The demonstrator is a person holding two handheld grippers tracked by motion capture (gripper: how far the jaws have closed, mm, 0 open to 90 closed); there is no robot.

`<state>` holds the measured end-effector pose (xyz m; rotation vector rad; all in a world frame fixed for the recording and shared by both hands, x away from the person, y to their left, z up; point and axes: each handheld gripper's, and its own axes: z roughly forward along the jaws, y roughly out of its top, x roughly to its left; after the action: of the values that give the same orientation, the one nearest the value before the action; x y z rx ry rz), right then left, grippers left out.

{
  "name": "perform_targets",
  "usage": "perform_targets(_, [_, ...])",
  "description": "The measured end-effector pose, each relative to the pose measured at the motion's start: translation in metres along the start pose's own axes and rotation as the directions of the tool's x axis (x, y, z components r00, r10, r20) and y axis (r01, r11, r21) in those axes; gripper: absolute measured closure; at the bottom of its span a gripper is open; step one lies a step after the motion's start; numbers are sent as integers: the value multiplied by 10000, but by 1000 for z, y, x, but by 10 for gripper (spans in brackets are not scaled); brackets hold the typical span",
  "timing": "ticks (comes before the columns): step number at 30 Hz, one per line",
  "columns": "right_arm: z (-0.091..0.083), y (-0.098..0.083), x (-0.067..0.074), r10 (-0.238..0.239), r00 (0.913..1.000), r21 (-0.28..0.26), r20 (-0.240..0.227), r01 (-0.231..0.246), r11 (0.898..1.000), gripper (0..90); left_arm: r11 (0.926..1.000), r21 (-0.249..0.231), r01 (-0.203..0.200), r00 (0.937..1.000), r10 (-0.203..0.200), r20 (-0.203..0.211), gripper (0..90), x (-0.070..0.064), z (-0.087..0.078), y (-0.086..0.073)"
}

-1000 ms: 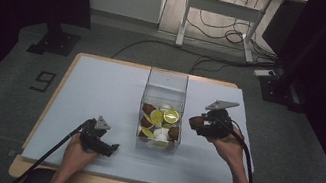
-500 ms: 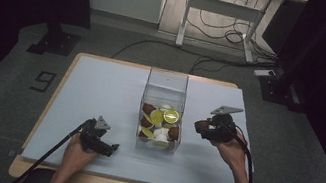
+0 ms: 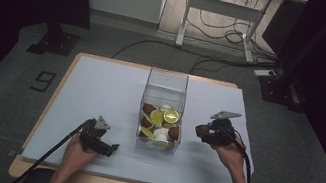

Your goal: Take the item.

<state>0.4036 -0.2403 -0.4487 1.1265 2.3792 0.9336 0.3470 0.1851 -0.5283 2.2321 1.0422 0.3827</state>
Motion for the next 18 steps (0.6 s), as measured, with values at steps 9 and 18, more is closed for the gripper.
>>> perform_targets(9, [10,-12,-2,106,9999,174,10,-107,9998,392,10000,-7,-11,10000,11,4,0,0,0,0])
perform_targets(18, [22,-23,-5,226,9997,459,55,-228,9987,392,10000,-6,-15,10000,15,-1,0,0,0,0])
